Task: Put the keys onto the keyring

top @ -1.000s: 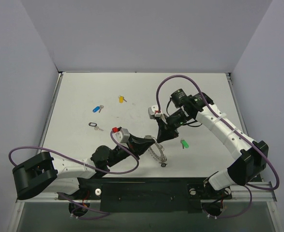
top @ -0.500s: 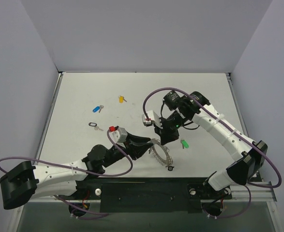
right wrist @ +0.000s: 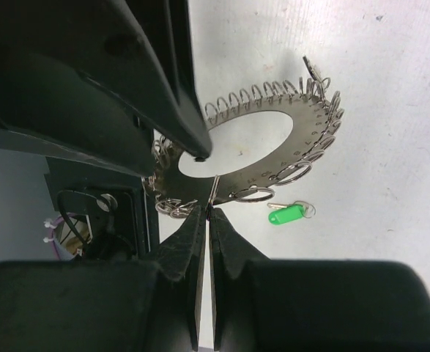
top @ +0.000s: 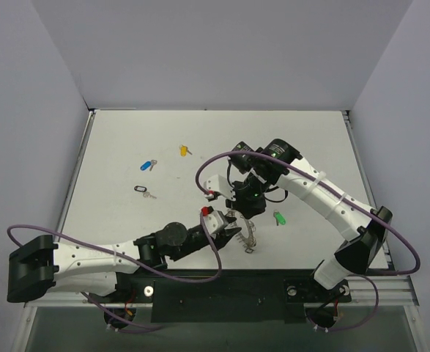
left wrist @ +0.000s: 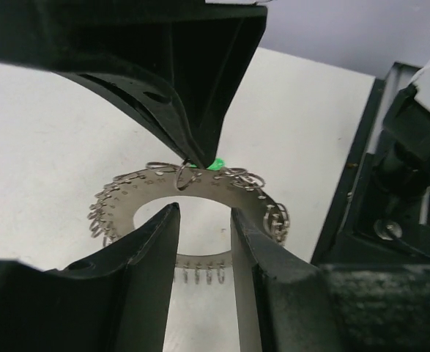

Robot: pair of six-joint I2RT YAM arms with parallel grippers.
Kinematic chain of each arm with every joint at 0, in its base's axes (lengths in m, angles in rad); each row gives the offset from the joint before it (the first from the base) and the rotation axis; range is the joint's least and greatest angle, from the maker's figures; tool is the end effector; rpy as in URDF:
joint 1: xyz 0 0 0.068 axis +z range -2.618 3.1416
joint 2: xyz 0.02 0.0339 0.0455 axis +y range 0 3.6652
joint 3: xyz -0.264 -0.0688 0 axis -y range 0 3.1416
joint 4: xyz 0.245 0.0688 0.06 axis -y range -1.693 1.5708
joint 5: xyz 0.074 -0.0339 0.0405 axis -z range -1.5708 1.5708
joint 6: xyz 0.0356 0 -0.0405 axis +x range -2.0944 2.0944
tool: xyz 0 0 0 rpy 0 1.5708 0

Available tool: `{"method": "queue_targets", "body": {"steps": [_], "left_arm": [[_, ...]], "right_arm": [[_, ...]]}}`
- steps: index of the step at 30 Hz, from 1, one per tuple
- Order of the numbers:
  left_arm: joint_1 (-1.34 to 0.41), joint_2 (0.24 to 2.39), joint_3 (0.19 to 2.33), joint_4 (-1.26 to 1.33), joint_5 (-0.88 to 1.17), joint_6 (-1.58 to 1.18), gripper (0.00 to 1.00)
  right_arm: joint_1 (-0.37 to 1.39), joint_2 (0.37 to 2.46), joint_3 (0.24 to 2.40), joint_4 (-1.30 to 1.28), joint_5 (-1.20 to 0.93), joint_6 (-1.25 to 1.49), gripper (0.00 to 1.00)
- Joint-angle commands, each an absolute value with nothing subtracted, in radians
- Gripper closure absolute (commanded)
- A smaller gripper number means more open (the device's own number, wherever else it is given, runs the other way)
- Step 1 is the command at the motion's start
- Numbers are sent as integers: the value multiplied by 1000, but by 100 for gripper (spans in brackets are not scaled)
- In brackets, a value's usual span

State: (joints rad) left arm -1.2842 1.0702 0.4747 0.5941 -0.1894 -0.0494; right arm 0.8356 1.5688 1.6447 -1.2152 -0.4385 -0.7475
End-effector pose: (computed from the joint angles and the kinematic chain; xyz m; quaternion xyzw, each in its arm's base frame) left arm 0.0739 -0.2271 0.2572 0.3533 0.6131 -0.3825 0.5942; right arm 0.1925 0.2354 0.3594 -0.7110 0.6369 0.2214 0.1994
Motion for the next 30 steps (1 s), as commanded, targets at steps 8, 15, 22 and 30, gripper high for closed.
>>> {"method": "queue_targets", "body": {"steps": [8,15,22,30], "left_arm": [[-1312,1150,509,758,-379,113,58],[-1312,1184,489,871,-305,101,58],[-1309,1224,491,919,-247,101,59],[-1296,1220,494,893,-204,101,69]], "right_arm": [[847,1582,1684,-1315,-416,-730,100],[847,1591,1692,-1325,-454,-742,100],[839,1585,1695,-1328,-477,-749,100],[834,1578,1689,-1330,-492,-755,100]]}}
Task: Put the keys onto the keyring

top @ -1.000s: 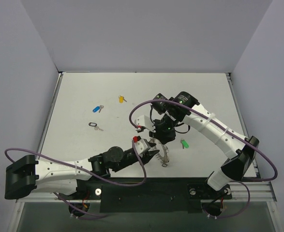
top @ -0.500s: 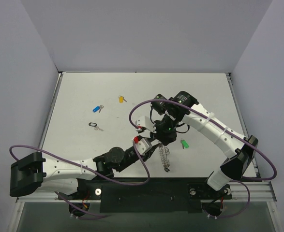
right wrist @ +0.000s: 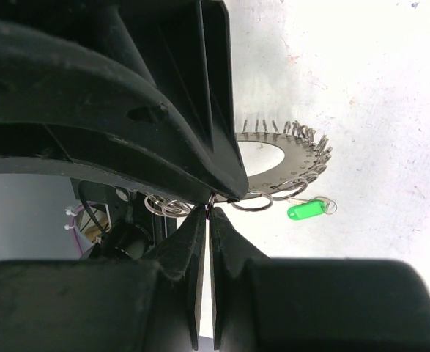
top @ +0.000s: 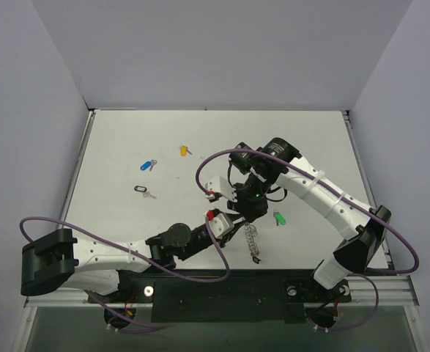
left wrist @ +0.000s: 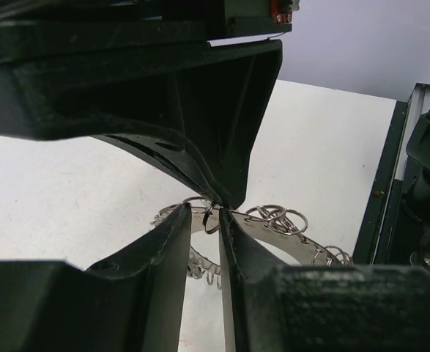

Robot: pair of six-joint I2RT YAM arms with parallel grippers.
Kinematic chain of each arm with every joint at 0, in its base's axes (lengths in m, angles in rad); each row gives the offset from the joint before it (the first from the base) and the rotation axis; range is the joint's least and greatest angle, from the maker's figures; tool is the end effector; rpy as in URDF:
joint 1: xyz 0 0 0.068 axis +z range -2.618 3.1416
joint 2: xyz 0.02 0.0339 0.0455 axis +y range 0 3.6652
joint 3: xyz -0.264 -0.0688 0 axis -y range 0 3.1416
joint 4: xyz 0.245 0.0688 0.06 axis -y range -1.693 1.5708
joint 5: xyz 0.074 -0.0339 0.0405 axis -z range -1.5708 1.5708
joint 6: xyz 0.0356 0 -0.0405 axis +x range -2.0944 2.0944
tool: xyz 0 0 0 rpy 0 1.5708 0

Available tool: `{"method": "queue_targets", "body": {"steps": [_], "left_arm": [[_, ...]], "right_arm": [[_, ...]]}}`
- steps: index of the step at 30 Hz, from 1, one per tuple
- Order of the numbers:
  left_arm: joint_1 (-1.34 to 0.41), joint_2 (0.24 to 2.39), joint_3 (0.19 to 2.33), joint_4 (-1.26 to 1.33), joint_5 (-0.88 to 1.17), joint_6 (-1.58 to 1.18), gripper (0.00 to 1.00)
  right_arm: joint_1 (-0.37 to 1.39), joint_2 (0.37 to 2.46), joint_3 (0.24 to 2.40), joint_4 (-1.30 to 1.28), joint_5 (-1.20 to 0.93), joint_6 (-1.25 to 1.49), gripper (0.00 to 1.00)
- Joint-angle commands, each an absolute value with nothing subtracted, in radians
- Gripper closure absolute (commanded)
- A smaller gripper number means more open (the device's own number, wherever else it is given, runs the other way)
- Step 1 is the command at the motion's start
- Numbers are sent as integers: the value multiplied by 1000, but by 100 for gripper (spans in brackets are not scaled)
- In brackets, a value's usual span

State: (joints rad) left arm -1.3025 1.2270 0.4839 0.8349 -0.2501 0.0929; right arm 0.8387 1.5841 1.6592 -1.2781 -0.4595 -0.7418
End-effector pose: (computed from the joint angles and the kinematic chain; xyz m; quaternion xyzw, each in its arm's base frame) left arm 0.0774 -0.2484 0.2504 0.3590 0.5716 -0.3477 0.6508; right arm 0.1897 0.2347 0.3569 -0.7095 0.6440 0.2323 0.1670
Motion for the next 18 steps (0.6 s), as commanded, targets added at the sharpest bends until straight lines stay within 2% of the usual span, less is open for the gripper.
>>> {"method": "queue_targets", "body": {"steps": [1,12,18], "left_arm": [[-1295,1221,494,890,-199,101,70],[-1275,1232,508,861,-123,83,77],[-1266,1239,523,827,-87,74,95]], "right_arm": [[833,1578,1689,-1331,-494,-756,100],[831,1572,1687,-1331,-497,-761,100],[830,1569,1683,-1328,-499,-762,100]]}}
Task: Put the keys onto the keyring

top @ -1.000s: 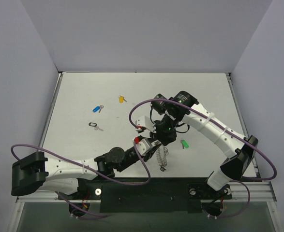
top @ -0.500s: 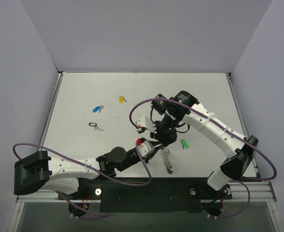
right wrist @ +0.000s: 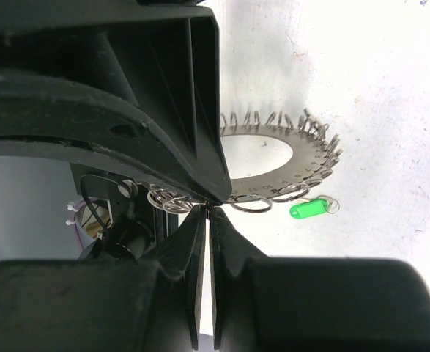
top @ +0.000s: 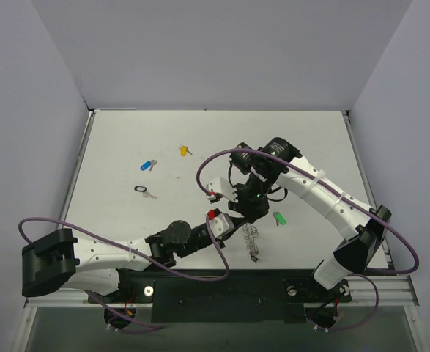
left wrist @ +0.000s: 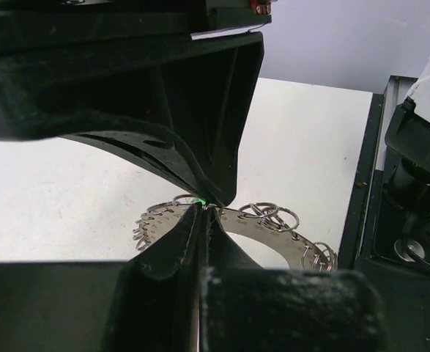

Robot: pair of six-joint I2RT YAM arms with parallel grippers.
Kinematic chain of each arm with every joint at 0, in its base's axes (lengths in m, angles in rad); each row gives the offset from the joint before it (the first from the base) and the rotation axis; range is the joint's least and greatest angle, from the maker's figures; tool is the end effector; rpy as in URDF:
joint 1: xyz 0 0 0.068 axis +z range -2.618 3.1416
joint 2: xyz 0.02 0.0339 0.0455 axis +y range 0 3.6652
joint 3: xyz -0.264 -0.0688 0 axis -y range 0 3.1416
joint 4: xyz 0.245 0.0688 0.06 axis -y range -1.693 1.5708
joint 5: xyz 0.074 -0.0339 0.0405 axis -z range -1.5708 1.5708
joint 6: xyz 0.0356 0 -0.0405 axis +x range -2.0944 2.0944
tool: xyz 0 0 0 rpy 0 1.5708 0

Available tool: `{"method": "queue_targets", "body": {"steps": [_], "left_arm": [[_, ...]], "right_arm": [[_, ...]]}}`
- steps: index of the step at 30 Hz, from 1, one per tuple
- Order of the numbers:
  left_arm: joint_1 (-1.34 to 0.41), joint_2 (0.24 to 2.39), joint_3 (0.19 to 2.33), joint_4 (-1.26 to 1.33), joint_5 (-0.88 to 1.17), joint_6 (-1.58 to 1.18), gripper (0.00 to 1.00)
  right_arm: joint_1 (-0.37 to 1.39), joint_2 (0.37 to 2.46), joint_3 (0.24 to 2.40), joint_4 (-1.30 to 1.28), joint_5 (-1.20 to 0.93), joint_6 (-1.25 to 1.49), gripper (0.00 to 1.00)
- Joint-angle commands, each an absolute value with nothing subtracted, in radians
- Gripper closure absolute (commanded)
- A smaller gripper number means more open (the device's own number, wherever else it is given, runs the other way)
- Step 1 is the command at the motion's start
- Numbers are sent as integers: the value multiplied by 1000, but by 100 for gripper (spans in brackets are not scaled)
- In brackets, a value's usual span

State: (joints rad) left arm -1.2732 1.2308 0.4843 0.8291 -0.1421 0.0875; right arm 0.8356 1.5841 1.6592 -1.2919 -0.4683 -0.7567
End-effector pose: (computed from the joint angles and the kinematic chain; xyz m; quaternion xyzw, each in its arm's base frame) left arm 0.0815 -0.2485 0.2491 0.3844 0.5580 -0.3701 0.6355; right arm 0.1893 0.2333 0.3565 -0.7129 0.6406 0.2350 0.1621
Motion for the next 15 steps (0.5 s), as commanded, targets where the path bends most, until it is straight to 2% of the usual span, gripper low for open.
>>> {"method": "queue_targets", "body": {"steps": [1,7,10,14,15], "left_arm": [[-1264,1241,525,821,-83,71,100],[-1244,1230,526,801,-55,16,100],[-1243,1218,519,824,-113,-41,100],[-1241,1197,497,848,-155,-84,100],[-1241,1190,491,847,-161,-95,100]], "right_arm": [[830,1568,1681,-1328,-500,-764,100],[827,1563,1678,-1327,-502,-769,100],[815,1555,1674,-1318,-524,-765,100],[767,1546,1689,-1336,-598,-775,73],[744,1545,1695,-1347,-620,-784,72]]}}
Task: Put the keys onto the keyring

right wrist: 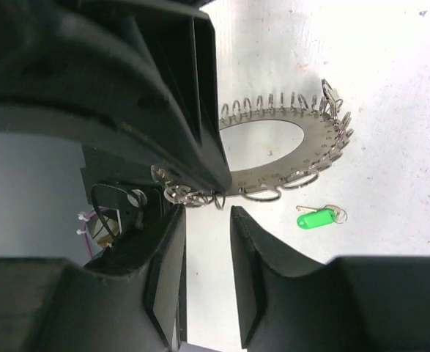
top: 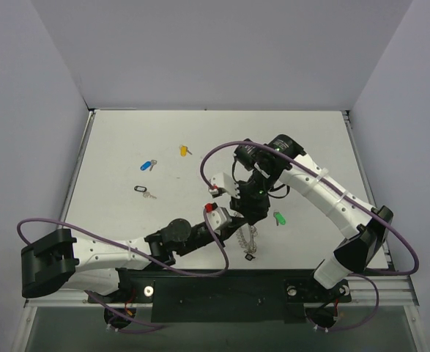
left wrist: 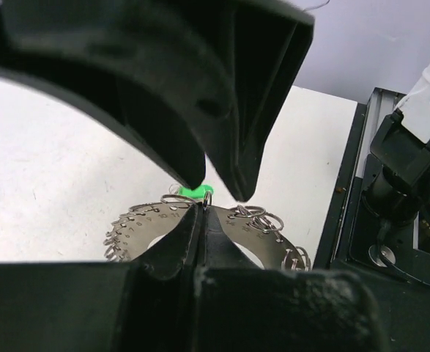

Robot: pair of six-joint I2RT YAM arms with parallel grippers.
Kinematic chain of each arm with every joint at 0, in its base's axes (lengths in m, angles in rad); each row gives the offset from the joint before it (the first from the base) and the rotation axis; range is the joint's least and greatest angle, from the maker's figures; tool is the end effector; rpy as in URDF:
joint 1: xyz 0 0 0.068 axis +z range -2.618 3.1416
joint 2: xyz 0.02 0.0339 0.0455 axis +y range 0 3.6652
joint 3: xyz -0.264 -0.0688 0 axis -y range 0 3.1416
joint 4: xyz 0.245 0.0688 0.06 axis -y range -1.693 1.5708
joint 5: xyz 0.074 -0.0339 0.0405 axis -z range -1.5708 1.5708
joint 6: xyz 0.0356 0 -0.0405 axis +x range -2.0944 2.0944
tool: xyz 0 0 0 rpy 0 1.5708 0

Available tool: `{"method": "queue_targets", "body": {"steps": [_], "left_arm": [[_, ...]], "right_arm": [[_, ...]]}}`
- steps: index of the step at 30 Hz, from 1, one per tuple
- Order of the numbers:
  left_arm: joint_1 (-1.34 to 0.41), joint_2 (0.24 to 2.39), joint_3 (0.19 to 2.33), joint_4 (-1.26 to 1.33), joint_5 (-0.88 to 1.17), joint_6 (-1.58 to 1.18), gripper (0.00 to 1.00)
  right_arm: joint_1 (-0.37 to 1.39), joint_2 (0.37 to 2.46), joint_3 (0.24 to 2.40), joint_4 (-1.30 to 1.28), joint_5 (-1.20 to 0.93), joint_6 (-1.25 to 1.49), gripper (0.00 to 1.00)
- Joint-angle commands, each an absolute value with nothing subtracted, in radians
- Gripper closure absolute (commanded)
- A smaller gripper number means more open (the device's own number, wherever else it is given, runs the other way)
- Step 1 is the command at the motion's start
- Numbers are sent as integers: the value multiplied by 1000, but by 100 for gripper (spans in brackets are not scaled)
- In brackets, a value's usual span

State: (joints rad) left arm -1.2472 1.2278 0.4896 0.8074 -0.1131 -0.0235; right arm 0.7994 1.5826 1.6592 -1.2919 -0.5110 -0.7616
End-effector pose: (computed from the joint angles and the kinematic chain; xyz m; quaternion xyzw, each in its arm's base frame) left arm 0.0871 -0.2471 0.2492 0.3574 0.5813 -0.4022 0.6104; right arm 0.1962 0.2268 0.3576 -0.7018 0.6452 0.2519 0.1663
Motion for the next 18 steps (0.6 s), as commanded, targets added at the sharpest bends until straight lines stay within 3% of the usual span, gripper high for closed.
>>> {"method": "queue_targets", "body": {"steps": [1,7,18], "left_arm": [[-1241,1189,491,845,-178,-100,100],[-1243,1172,465,844,-258,-135,100],[-1249,1180,414,1000,-411,-178,100]], "right_arm": [[732,1540,1700,-1350,-655,-788,70],[632,1505,1643,-1301,-773,-758,67],[606,1375,1304,-803,-867,-398,66]]}}
